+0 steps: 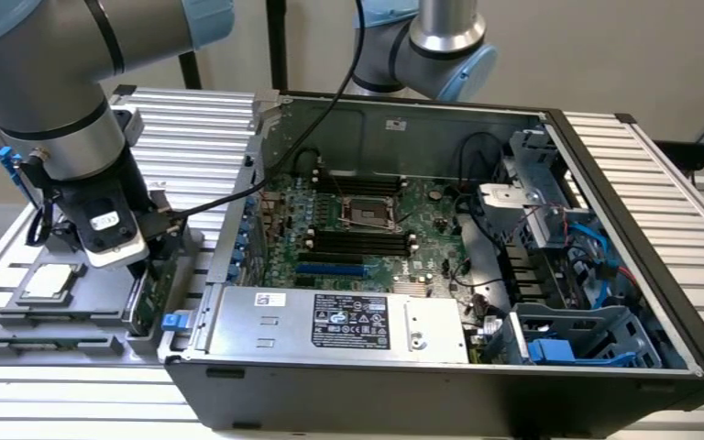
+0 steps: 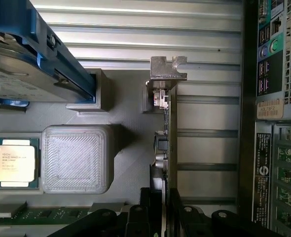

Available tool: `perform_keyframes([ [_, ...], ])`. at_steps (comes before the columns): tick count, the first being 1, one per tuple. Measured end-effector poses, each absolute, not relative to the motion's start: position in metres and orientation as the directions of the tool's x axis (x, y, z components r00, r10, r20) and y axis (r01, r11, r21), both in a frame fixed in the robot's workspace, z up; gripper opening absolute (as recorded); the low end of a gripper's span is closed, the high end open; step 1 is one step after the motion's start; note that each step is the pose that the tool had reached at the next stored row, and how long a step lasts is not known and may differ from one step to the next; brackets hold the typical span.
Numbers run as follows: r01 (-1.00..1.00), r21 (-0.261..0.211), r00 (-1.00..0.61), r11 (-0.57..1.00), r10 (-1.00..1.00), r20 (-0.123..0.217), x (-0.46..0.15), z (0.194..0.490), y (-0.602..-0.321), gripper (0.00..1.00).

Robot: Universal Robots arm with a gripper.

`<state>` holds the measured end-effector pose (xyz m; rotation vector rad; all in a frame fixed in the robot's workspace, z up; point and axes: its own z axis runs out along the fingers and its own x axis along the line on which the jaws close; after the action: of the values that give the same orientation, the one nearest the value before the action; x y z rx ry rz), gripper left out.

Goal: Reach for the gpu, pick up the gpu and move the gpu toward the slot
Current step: 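Pick up the gpu and move the gpu toward the slot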

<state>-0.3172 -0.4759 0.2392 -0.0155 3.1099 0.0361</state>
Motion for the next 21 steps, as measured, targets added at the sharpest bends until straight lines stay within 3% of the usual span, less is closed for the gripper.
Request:
perform_keyframes([
  [11, -0.010, 0.023, -0.999, 1.000, -0.009, -0.030, -0.317, 0.242, -0.476, 0.26],
  [21, -0.010, 0.023, -1.000, 1.000, -0.010, -0.021, -0.317, 0.279, -0.476, 0.26],
])
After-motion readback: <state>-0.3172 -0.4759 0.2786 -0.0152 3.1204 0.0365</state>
